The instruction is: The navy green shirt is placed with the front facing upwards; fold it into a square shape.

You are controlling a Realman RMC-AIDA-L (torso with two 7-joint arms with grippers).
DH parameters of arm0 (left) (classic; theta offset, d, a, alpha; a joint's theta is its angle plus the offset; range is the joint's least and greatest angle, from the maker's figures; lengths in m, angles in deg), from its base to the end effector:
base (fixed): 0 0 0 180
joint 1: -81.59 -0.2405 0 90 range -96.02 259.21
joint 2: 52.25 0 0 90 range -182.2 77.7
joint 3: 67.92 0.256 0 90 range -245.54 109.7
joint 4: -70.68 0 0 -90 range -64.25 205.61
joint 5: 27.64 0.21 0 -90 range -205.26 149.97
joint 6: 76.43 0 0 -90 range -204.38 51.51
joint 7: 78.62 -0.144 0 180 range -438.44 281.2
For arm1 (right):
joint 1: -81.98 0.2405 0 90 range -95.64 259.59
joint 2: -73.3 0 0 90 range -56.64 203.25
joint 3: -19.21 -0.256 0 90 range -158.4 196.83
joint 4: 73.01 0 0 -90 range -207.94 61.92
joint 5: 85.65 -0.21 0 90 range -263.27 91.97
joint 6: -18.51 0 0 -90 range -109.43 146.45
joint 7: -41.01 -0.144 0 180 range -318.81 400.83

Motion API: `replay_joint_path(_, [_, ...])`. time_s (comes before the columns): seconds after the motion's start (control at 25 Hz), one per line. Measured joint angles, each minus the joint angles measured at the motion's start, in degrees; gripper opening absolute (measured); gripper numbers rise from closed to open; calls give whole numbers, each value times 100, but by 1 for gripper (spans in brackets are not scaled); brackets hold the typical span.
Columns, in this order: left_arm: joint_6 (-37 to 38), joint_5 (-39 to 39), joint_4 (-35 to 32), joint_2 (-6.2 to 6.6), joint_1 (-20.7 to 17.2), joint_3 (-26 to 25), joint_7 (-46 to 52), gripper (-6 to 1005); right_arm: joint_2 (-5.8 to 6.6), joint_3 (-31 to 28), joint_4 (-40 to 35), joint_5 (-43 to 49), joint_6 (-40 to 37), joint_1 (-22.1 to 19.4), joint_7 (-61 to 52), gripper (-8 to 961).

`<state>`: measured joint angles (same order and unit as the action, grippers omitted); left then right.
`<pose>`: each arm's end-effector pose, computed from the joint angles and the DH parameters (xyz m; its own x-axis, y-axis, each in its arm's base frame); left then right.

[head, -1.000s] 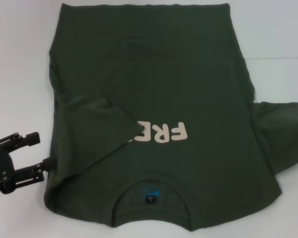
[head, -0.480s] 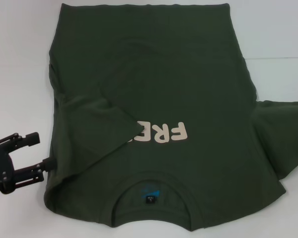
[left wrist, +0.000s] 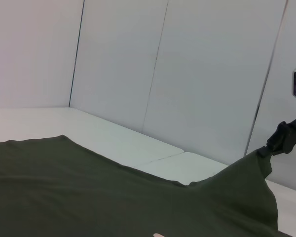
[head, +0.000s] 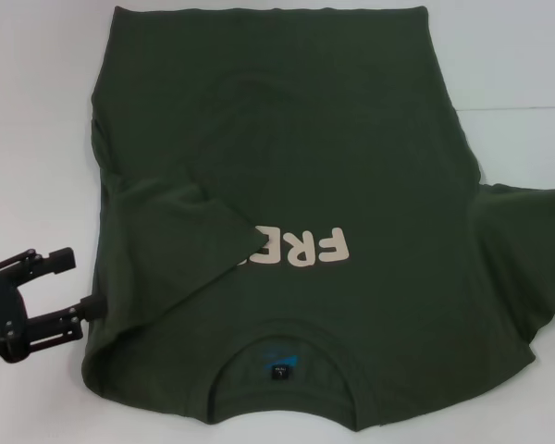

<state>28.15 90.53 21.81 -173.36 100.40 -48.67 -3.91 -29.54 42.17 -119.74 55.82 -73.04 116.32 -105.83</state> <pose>-0.3142 0.2601 0.0597 0.7213 0.2852 0.6312 0.5456 -0.7954 -0.2640 0.3291 0.3593 0.1653 0.0312 -0.8640 -0.5025 -0.9941 0.0254 -0.1054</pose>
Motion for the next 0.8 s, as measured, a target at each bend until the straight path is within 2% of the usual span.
replay_joint_path(0.28, [0,6,0,0,0,2,4,831,32,-18,-3,-129,-45,17,12,9])
replay_joint_path(0.48, [0,2,0,0,0,-1,7,831,28,20,-3,-197,-100,206,15,10])
replay_joint_path(0.6, [0,-4,0,0,0,9,8,831,-25,92,29,-199,-123,370,16,10])
replay_joint_path(0.8, [0,-8,0,0,0,7,9,831,-248,410,64,-199,-138,639,16,10])
